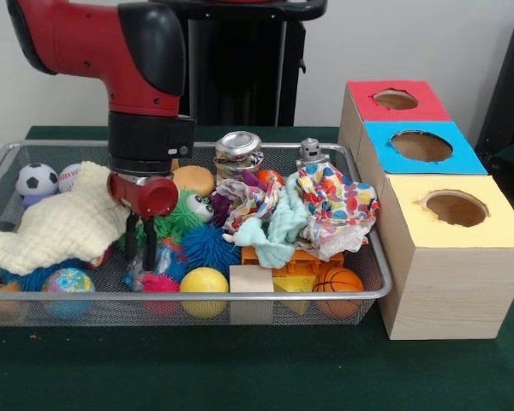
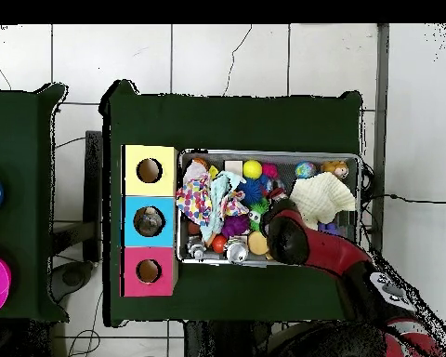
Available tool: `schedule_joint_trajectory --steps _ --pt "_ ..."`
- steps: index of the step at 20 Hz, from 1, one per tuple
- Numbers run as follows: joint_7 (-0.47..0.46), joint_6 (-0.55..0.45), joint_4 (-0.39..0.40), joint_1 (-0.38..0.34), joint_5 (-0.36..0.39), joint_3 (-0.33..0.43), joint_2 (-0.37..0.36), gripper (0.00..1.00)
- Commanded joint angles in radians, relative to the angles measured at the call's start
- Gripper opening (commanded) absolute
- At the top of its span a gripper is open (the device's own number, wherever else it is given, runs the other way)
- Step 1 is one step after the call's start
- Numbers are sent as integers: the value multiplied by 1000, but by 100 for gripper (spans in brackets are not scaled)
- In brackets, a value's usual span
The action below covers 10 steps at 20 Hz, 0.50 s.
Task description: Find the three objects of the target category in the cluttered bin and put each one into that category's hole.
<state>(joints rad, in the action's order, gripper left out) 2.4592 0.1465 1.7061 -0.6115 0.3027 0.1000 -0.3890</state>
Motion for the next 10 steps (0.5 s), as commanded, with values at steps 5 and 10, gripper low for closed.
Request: schedule_joint_trajectory --steps 5,10 --pt "75 -91 87 51 -31 30 5 100" --pt "22 -203 38 35 -39 62 -18 100"
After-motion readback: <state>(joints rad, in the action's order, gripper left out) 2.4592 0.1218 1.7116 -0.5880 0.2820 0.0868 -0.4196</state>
